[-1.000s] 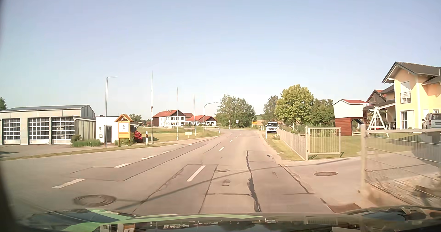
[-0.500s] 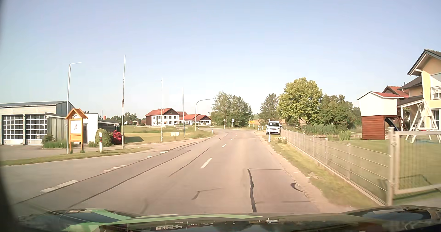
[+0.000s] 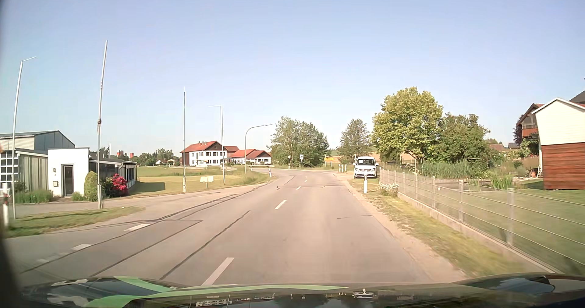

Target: Follow the waypoints while adhering to traffic rules and regulations

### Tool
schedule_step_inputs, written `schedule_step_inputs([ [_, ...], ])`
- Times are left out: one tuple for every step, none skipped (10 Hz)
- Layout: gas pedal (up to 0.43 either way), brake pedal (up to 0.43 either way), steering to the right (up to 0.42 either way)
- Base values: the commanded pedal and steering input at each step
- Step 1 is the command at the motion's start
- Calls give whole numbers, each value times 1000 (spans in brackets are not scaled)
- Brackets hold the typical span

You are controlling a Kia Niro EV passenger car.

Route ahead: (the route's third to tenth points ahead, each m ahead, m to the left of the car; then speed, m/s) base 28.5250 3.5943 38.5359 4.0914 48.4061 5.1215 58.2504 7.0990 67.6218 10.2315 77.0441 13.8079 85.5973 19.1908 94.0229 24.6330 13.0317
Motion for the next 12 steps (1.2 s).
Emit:
schedule_step_inputs([
  [67,0,8],
  [59,0,8],
  [28,0,8],
  [0,0,8],
  [0,0,8],
  [0,0,8],
  [0,0,8],
  [0,0,8],
  [0,0,6],
  [0,0,1],
  [28,0,-2],
  [79,0,-2],
])
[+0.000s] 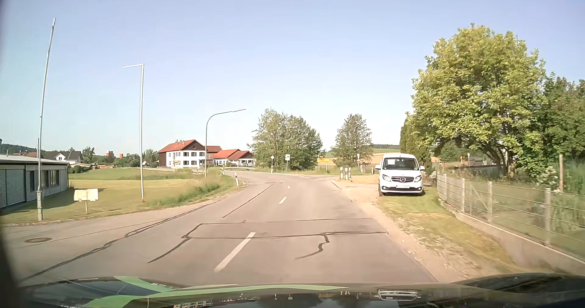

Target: Follow the waypoints while adhering to traffic rules and regulations

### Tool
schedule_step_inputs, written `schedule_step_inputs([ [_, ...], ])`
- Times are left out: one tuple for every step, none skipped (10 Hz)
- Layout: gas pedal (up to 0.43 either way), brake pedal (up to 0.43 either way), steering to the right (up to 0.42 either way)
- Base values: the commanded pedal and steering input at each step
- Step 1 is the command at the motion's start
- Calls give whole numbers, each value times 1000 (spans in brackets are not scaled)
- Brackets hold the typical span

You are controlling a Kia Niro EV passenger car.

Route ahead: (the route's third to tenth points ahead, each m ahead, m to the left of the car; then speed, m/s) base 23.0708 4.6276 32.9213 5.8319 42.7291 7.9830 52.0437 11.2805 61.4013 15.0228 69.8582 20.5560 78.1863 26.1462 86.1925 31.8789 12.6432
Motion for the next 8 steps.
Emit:
schedule_step_inputs([
  [98,0,-2],
  [110,0,-3],
  [110,0,-3],
  [138,0,-3],
  [138,0,-4],
  [150,0,-6],
  [169,0,-10],
  [169,0,-11],
])
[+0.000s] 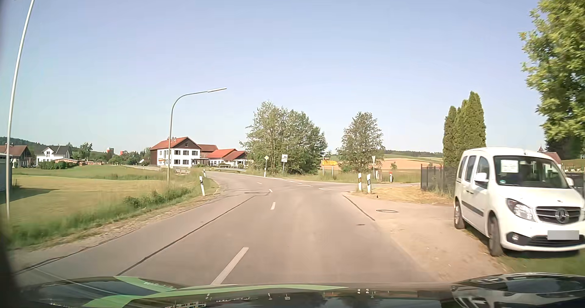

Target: Follow the waypoints while adhering to traffic rules and regulations

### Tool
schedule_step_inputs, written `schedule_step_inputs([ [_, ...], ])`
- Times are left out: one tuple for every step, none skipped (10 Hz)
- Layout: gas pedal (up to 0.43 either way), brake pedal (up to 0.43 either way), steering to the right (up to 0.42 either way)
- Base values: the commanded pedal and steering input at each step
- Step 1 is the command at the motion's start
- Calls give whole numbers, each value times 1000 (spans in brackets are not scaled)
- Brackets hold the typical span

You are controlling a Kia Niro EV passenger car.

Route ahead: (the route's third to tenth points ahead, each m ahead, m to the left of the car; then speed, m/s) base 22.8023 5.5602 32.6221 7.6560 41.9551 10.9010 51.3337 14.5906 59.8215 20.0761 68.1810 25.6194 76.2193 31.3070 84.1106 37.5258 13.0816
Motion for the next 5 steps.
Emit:
schedule_step_inputs([
  [169,0,-13],
  [169,0,-16],
  [157,0,-18],
  [138,0,-21],
  [130,0,-24],
])
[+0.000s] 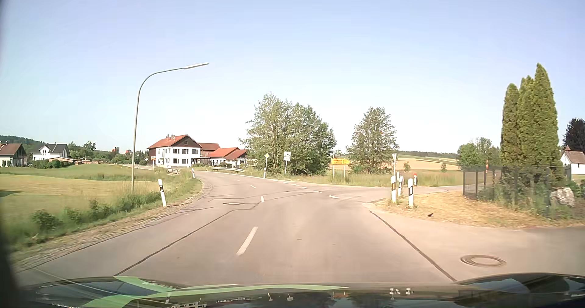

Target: Follow the waypoints while adhering to traffic rules and regulations

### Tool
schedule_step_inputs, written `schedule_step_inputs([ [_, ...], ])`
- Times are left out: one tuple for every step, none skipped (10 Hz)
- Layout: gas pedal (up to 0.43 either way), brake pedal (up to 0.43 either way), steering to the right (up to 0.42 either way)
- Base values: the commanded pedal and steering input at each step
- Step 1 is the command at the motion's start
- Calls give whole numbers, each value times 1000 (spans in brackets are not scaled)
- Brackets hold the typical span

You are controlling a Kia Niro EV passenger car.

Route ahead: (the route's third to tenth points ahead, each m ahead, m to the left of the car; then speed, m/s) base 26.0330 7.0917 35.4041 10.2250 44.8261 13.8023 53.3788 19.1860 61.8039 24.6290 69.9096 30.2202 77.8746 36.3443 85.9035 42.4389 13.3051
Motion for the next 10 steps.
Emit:
schedule_step_inputs([
  [110,0,-28],
  [110,0,-30],
  [110,0,-35],
  [110,0,-42],
  [110,0,-47],
  [110,0,-49],
  [110,0,-49],
  [110,0,-49],
  [110,0,-50],
  [110,0,-52],
])
